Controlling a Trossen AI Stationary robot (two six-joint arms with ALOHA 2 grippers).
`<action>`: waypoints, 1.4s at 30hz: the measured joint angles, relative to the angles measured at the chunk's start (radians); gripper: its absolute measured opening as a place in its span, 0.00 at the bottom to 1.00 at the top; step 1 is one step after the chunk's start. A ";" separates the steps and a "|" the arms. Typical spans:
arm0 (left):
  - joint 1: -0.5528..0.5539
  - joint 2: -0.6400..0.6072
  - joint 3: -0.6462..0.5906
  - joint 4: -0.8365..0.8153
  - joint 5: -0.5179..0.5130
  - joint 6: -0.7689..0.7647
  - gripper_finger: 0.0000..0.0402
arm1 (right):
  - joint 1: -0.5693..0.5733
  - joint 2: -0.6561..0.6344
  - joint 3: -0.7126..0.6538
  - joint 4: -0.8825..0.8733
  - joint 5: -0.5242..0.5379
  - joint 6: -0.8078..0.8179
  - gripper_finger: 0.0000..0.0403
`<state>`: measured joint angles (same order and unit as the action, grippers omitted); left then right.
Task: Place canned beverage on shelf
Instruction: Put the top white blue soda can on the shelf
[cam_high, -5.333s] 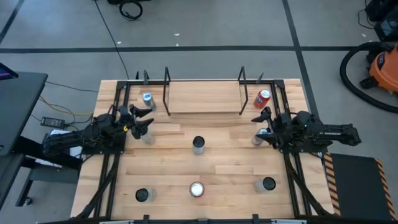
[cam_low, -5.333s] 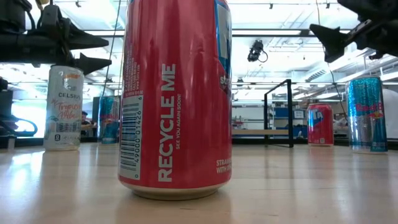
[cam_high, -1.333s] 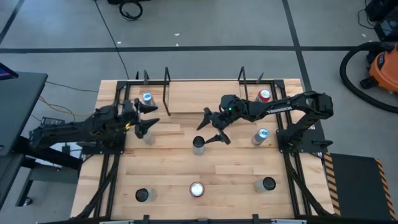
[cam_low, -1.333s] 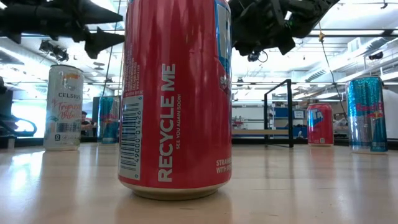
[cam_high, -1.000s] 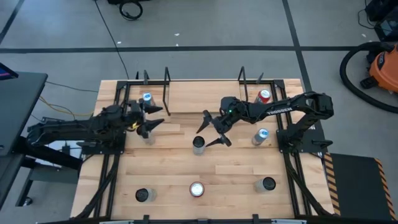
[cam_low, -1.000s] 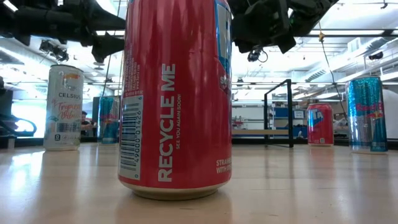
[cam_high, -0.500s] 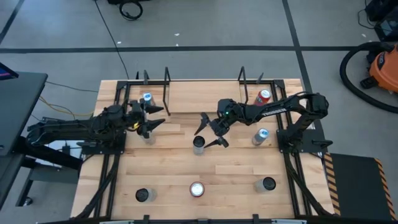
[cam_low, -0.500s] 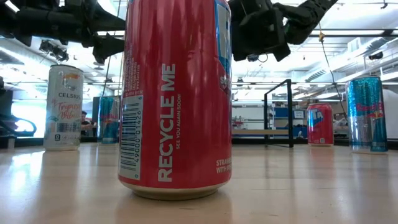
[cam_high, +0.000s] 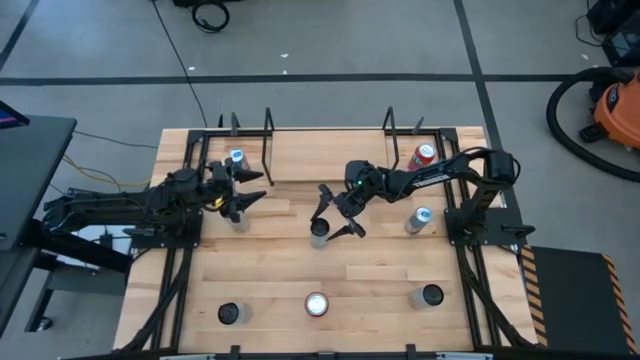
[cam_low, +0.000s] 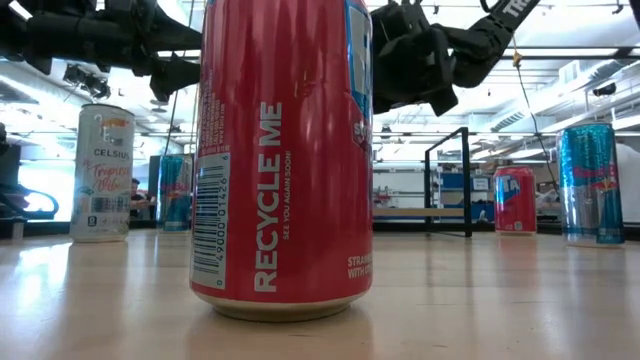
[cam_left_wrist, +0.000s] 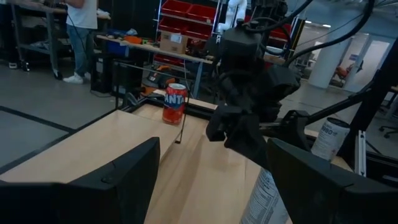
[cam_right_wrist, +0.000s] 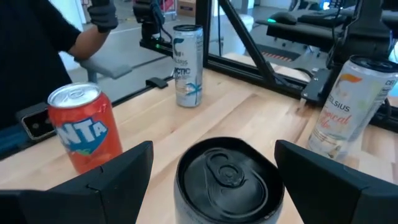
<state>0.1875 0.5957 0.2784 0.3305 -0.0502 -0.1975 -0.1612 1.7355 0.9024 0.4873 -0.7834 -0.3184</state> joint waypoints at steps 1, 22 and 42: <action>0.000 0.000 0.000 0.000 0.000 0.000 0.74 | 0.000 -0.001 0.000 -0.002 -0.001 0.007 0.86; 0.000 0.000 -0.001 -0.007 0.000 0.003 0.74 | -0.033 -0.036 -0.002 -0.050 0.024 0.013 0.86; 0.000 0.000 -0.001 -0.006 0.000 0.002 0.74 | 0.012 -0.036 -0.001 -0.092 0.123 0.001 0.86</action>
<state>0.1875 0.5957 0.2771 0.3248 -0.0505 -0.1951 -0.1490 1.6993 0.9012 0.3950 -0.6606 -0.3176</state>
